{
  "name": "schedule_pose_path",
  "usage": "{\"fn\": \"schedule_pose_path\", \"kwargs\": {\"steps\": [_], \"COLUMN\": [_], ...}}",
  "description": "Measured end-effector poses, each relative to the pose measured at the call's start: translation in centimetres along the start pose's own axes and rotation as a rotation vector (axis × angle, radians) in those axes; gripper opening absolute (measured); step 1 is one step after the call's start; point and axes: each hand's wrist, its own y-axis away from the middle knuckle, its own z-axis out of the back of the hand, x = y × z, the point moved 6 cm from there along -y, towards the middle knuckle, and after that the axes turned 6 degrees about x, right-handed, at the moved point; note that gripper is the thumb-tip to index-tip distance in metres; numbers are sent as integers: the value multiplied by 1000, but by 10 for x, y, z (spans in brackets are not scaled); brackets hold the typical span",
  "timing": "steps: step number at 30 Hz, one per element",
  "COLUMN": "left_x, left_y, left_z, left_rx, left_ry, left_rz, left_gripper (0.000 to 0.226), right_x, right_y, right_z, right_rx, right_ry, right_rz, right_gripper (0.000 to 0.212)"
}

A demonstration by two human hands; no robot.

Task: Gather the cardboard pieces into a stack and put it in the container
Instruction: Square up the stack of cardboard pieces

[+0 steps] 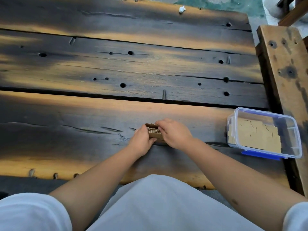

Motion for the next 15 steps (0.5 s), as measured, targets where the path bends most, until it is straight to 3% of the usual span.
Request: {"fn": "schedule_pose_path", "kwargs": {"steps": [4, 7, 10, 12, 15], "left_x": [3, 4, 1, -1, -1], "left_y": [0, 0, 1, 2, -1], "left_z": [-3, -5, -2, 1, 1], "left_rx": [-32, -18, -48, -67, 7], "left_ry": [-58, -78, -83, -87, -74], "left_rz": [13, -6, -68, -126, -170], "left_gripper": [81, 88, 91, 85, 53], "right_x": [-2, 0, 2, 1, 0], "right_y": [1, 3, 2, 2, 2], "right_z": [-5, -8, -14, -17, -20], "right_rx": [41, 65, 95, 77, 79], "right_ry": [33, 98, 210, 245, 232], "right_rz": [18, 52, 54, 48, 54], "right_gripper": [30, 38, 33, 30, 36]}}
